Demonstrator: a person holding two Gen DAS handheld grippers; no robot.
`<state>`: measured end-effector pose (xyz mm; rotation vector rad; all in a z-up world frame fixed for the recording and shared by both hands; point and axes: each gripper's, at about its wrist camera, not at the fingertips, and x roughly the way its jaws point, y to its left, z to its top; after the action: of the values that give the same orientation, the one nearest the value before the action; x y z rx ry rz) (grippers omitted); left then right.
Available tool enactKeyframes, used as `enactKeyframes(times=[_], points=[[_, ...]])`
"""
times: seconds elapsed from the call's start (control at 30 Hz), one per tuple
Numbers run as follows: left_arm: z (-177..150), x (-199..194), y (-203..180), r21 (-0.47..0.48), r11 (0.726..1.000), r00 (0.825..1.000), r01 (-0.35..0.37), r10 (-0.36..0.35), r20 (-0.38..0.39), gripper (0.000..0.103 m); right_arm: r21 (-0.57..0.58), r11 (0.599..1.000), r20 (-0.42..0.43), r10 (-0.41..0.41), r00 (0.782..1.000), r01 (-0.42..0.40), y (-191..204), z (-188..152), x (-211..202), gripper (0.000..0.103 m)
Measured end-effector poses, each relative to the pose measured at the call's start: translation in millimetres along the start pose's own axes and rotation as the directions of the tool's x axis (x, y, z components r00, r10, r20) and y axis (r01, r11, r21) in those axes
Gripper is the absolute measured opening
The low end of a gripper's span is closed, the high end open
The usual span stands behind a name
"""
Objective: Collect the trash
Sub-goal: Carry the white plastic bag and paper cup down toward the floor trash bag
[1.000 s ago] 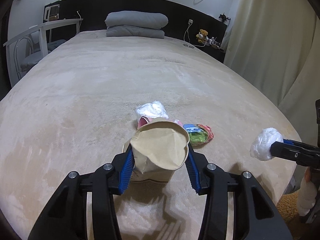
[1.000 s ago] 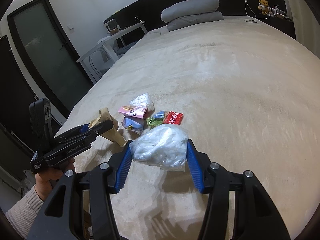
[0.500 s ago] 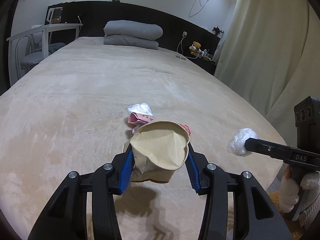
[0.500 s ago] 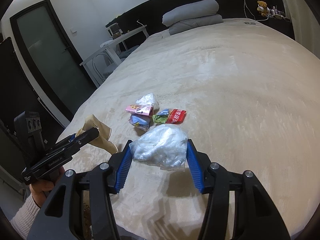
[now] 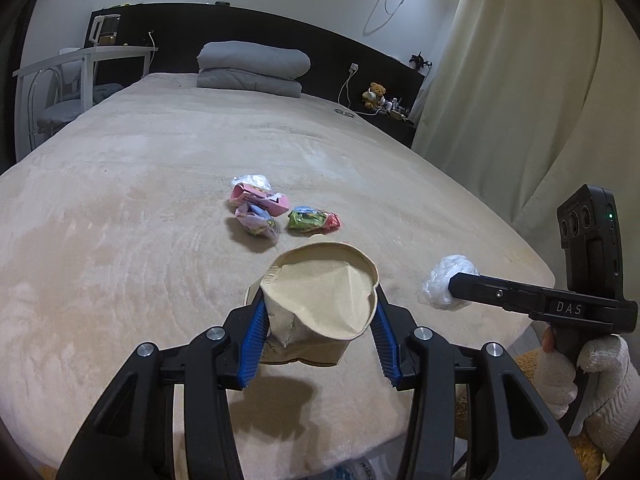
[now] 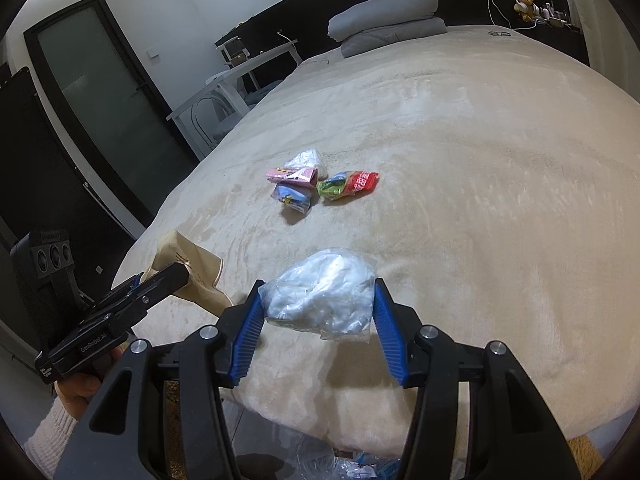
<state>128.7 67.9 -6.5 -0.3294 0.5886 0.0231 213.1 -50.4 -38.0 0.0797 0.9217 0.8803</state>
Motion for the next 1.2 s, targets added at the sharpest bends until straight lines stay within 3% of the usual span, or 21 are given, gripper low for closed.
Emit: enactKeyframes(times=[0.6, 0.9, 1.2], points=[[-55, -50, -40, -0.008, 0.997, 0.997, 0.077, -0.077, 0.021, 0.046, -0.013, 1.000, 0.018, 0.013, 1.000, -0.013, 15, -71, -46, 0.053], [-72, -50, -46, -0.032, 0.994, 0.994, 0.104, -0.104, -0.022, 0.046, -0.031, 0.999, -0.011, 0.030, 1.000, -0.030, 18, -87, -48, 0.053], [-97, -41, -45, -0.065, 0.993, 0.988, 0.099, -0.106, -0.116, 0.046, -0.039, 0.997, -0.099, 0.057, 0.993, -0.061, 18, -109, -41, 0.053]])
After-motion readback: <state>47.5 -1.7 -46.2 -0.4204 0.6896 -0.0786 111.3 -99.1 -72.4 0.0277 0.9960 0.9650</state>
